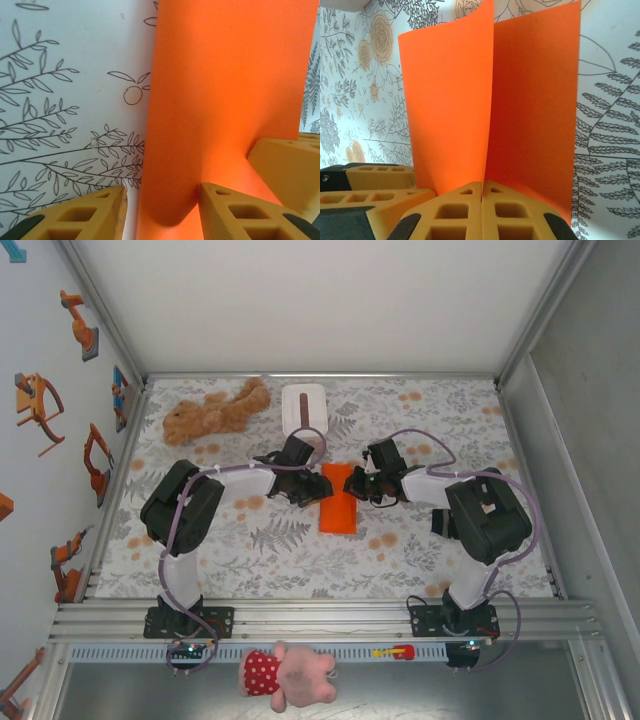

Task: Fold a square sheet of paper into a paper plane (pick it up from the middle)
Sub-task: First fold in half a square sheet of paper at the center of the table.

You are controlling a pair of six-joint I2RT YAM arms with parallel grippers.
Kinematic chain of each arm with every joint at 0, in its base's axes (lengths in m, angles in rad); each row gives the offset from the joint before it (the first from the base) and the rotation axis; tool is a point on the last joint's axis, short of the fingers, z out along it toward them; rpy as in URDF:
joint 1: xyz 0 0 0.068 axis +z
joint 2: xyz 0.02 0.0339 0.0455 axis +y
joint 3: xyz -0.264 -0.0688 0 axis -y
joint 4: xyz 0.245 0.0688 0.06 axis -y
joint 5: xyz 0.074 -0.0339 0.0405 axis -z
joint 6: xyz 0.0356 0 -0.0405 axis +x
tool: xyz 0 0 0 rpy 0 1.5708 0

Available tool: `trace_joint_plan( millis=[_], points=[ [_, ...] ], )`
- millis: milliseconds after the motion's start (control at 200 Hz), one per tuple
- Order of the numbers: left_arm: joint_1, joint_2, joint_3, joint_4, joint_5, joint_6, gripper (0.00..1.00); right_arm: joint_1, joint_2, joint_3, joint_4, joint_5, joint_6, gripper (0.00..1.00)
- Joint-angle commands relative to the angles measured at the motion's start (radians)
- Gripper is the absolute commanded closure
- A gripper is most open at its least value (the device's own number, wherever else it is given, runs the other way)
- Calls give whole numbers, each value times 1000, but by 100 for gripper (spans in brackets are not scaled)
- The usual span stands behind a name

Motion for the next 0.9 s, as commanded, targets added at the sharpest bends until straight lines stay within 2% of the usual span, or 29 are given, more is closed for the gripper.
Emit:
trace_joint_plan(
  millis=[0, 220, 366, 526, 896],
  points=[
    [-5, 25, 27, -48, 5, 10, 59, -8, -29, -7, -28, 13, -12, 100],
    [-20, 85, 38, -116, -27, 15, 62, -7, -78, -19, -58, 39, -16, 100],
    [-34, 130, 55, -177, -48, 39, 62, -11, -125, -36, -97, 84, -13, 90],
    [-52, 178, 78, -265, -107, 65, 62, -16, -190, -77, -137, 171, -12, 82],
    [-70, 277, 139, -356, -138, 6, 63, -53, -268, -151, -135, 224, 14, 79]
  ],
)
